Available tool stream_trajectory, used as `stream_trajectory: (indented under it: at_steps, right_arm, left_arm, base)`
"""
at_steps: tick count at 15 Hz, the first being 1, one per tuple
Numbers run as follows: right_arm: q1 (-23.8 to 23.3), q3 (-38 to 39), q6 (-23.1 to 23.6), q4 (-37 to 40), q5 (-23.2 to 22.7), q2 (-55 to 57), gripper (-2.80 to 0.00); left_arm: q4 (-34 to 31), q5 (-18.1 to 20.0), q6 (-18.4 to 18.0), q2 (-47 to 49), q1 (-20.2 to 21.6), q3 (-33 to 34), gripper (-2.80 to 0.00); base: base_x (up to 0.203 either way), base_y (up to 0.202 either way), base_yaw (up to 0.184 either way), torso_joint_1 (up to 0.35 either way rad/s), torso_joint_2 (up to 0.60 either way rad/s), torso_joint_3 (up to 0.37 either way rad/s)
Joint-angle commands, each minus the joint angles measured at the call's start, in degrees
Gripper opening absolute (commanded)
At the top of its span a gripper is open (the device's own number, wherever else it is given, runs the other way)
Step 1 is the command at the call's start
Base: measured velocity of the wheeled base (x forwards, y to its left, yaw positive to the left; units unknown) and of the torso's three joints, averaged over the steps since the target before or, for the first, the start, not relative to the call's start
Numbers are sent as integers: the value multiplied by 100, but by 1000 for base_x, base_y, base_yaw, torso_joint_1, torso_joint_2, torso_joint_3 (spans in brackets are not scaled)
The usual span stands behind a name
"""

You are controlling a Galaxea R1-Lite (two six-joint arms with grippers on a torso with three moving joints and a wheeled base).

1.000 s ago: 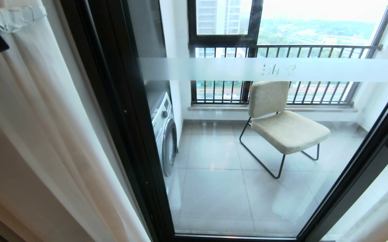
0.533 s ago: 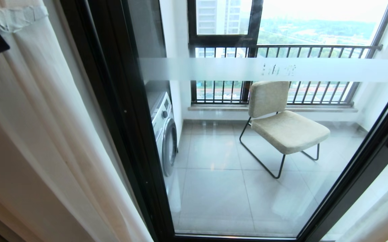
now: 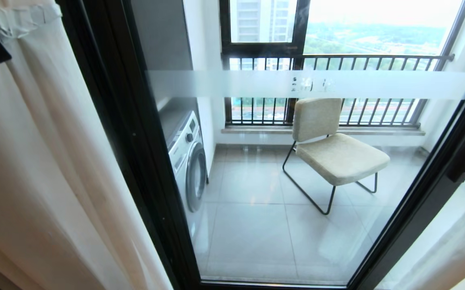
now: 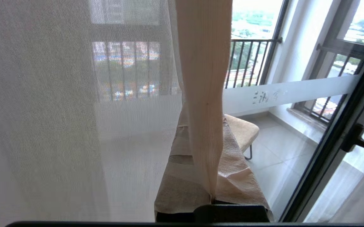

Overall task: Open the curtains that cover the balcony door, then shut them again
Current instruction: Close the inner curtains on both sides

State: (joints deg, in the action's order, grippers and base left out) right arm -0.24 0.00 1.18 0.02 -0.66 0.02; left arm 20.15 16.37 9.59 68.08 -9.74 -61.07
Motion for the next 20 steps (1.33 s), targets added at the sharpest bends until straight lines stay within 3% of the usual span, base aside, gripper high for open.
stream_trajectory:
  at_steps: [1,11,20]
  right_arm:
    - [-2,0,5,-2,-4,-2,-280]
    - [-2,0,5,-2,-4,-2,-280]
    - [-2,0,5,-2,-4,-2,-280]
  left_arm:
    - [6,7,7,12,-100,-1,-280]
    - [6,7,16,91,-424,-45,-280]
    - [-2,-2,16,82,-440,-10,-280]
  base:
    - [0,-194,0,2,6,2]
    - [0,-191,1,2,3,3]
    - [0,-192,2,0,1,1]
